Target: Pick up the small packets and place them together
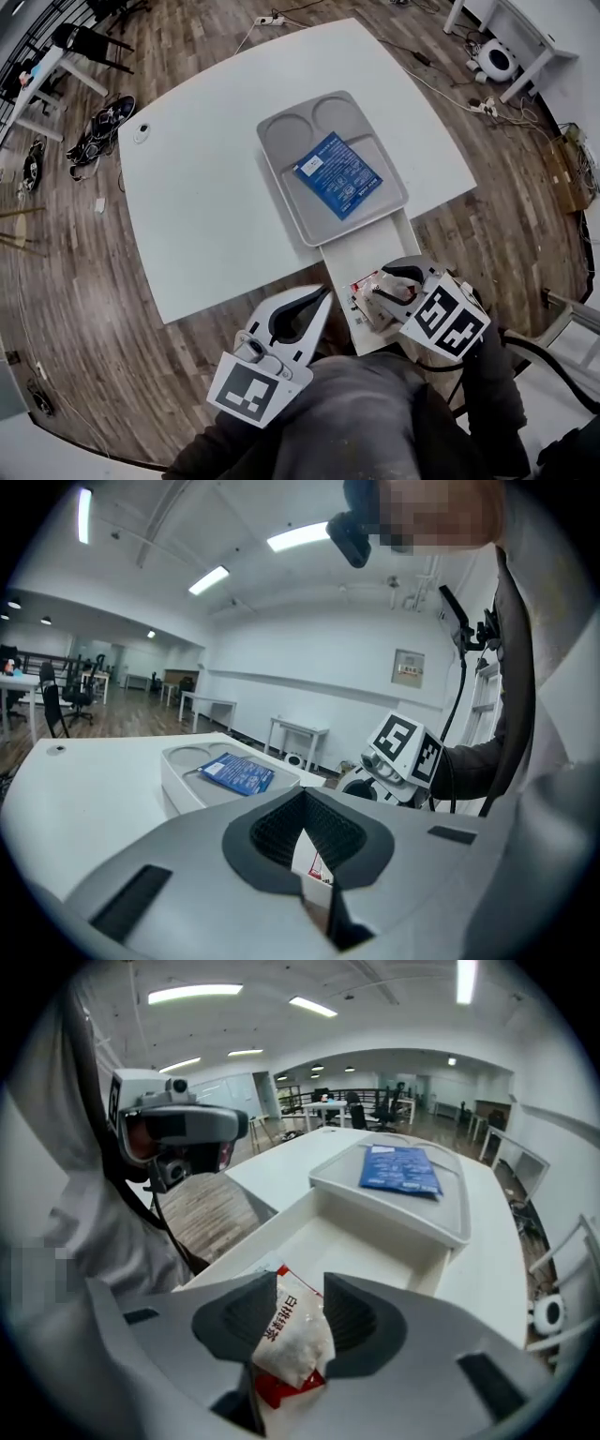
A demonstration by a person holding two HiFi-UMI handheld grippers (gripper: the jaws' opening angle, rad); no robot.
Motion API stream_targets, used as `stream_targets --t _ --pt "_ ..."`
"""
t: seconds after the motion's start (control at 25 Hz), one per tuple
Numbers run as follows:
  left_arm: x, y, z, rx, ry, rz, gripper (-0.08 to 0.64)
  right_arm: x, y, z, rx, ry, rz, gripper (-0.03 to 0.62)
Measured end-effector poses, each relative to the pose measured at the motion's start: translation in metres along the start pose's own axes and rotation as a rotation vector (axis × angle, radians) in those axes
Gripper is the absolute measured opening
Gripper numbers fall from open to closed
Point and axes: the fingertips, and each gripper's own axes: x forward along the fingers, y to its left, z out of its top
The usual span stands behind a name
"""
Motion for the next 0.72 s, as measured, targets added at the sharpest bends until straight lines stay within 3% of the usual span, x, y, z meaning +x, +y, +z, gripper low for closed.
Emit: stream_targets --t 0.08,0.24,0.36,0.56,0.72 --pt "0.003 0.002 -0.001 -0.004 0.004 0.004 0.002 0.007 0.006 -0.005 -0.072 0.059 0.025 0.156" --pt "0.002 0.009 -0.002 -0.008 -0.002 0.022 0.002 0.019 0.009 -0.019 -0.204 0.189 0.05 0.221" --pt "-0.002 0.014 -0.001 -0.016 -0.01 0.04 0.002 0.028 0.008 -0.029 -0.279 0.28 0.062 0.224" --pt "-0.011 0.023 -0.001 -0.033 -0.025 0.071 0.002 0.031 0.007 -0.036 -0.297 0.374 0.095 0.222" --pt "-0.013 0.028 -0.003 -0.041 -0.036 0.082 0.002 0.034 0.001 -0.038 -0.33 0.411 0.065 0.139"
